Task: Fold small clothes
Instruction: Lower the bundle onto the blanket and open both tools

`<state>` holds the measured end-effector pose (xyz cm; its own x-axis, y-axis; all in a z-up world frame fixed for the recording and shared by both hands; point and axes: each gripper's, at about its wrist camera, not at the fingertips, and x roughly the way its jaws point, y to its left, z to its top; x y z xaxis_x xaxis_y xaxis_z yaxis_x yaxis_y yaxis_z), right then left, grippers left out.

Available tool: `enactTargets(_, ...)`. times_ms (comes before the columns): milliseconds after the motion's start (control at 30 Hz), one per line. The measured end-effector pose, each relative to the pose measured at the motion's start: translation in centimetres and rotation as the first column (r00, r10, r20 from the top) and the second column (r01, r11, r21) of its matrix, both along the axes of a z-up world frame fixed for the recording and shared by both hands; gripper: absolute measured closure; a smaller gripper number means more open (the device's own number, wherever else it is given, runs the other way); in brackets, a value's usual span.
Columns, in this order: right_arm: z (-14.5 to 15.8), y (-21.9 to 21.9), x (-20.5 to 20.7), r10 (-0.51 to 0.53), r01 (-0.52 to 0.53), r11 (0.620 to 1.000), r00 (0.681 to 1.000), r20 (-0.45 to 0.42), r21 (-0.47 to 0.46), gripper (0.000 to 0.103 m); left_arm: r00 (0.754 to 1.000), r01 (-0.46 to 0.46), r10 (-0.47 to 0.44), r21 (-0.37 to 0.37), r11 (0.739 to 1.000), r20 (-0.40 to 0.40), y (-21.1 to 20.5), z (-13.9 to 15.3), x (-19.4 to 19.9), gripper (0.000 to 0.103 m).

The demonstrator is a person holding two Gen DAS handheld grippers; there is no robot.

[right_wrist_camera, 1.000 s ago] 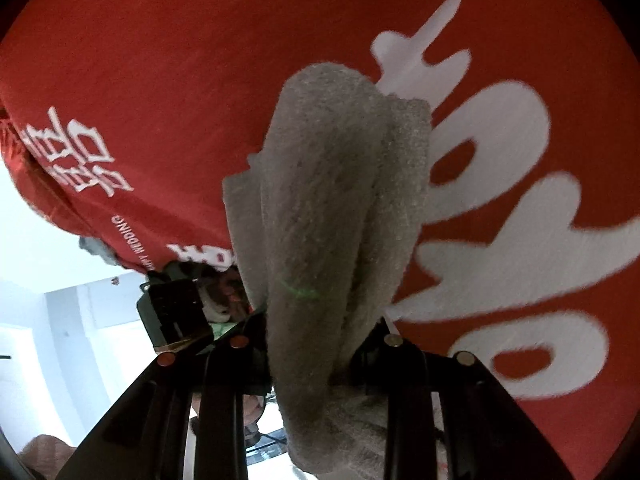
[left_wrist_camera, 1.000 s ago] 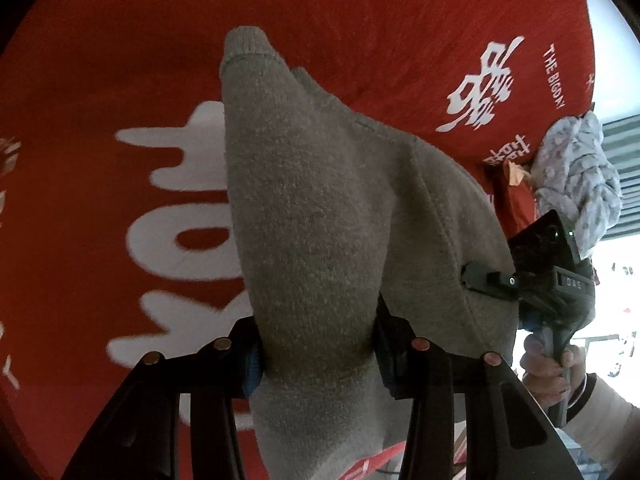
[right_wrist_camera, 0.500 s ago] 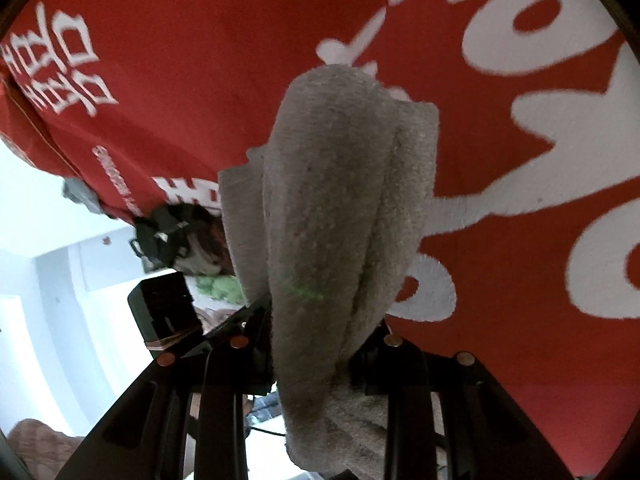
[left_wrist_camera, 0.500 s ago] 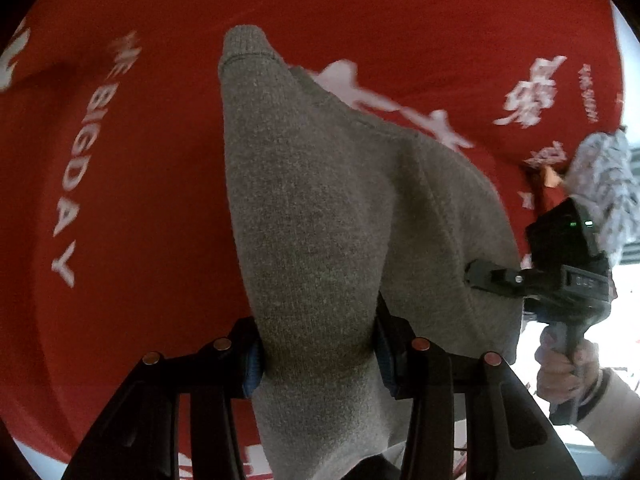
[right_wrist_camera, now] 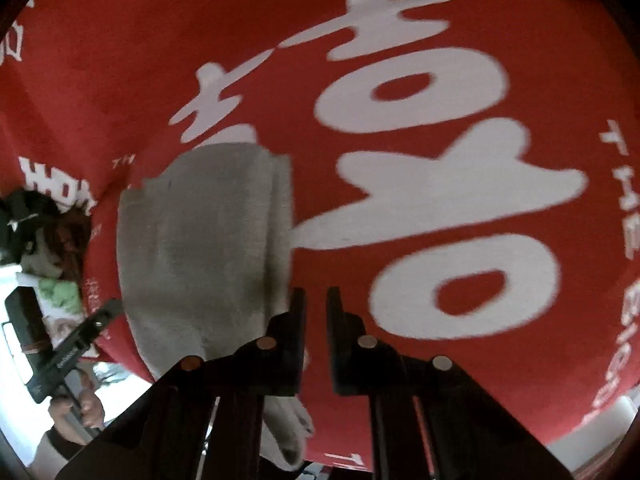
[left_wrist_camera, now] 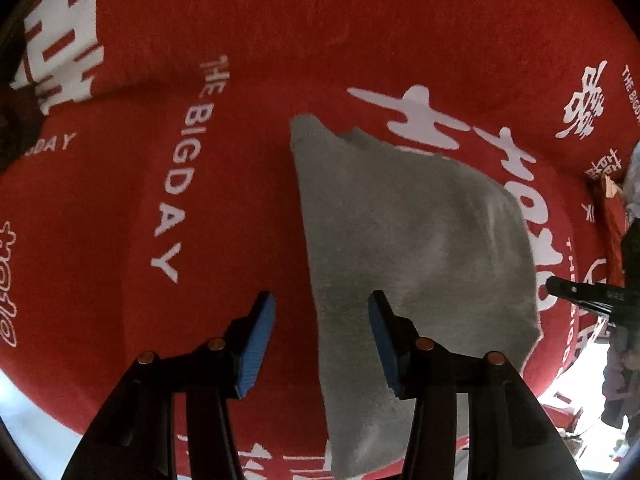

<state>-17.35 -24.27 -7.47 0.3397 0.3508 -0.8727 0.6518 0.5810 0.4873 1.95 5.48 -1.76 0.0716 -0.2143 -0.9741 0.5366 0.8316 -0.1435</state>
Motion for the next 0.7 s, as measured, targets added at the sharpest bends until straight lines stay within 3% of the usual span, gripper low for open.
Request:
enactTargets(133,2.5,1.3,-1.1,-0.004,0.001,1.0,0.995,0.102,0.03,0.093,0.999,0.032,-0.032,-0.031,0.999,-0.01,-0.7,1.3,-1.3,0.053)
enactTargets(267,3.8,4.9,0.1,0.076,-0.076,0.997,0.988,0.132,-0.003,0.093,0.996,0.067,-0.069,-0.025,0.997,-0.051,-2.3,0.2,-3.2,0.053)
enactTargets(400,3.4,8.0,1.7,0.162,-0.155,0.984,0.983,0.083,-0.086,0.093,0.996,0.073,-0.071,0.034,0.997,-0.058,-2.2,-2.2,-4.3,0.053)
enactTargets(467,2.3,9.0,2.2,0.202,-0.197,0.968,0.979,0.017,-0.154,0.093,0.997,0.067,-0.064,0.073,0.995,-0.041,-1.8,-3.0,-4.6,0.053)
enactTargets(567,0.6,9.1,1.9,0.19,-0.193,0.97,0.981,-0.033,-0.147,0.093,0.998,0.047,-0.044,0.075,0.996,-0.044,-1.5,-3.3,-4.5,0.04)
enactTargets(700,-0.2,8.6,2.1,0.185,-0.19,0.971,0.982,-0.048,-0.146,0.094,0.997,0.027,-0.023,0.07,0.997,-0.068,-1.2,-3.8,-4.3,0.04)
